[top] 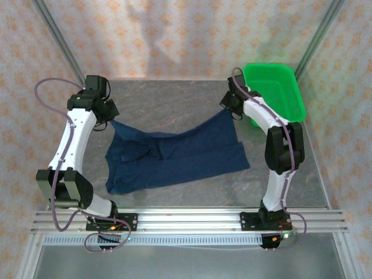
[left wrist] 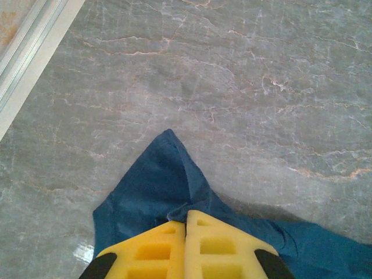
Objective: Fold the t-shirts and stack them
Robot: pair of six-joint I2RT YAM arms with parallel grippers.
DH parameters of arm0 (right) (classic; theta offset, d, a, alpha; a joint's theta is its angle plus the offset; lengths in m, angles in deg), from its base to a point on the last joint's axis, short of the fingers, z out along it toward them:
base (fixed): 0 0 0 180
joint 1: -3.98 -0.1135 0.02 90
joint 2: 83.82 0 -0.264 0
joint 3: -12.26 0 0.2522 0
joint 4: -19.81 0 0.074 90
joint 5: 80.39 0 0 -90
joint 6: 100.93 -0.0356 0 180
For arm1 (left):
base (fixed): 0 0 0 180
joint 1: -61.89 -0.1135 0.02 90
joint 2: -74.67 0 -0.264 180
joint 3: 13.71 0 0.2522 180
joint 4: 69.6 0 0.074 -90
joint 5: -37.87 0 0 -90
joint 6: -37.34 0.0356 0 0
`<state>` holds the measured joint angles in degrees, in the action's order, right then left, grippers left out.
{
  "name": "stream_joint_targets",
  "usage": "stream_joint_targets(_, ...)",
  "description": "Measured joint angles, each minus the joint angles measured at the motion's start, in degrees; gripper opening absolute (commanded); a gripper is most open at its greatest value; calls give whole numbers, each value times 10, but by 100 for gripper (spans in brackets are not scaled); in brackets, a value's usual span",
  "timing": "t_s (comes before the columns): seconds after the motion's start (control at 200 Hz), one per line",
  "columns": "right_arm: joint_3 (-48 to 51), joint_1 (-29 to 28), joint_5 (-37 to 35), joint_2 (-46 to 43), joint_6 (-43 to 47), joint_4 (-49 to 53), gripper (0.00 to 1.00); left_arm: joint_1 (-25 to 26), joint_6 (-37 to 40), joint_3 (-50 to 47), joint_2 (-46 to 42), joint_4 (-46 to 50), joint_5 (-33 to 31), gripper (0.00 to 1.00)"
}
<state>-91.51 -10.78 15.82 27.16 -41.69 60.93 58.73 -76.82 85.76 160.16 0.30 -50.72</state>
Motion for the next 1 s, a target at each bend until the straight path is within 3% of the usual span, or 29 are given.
stream_joint_targets(0.335,-46,11,1,72,2,0,0,0,0,57,163,-33,-19,0)
stream_joint_targets(0.996,-214,22,-7,225,-10,5,0,-17,-25,344,450,-18,-65,0)
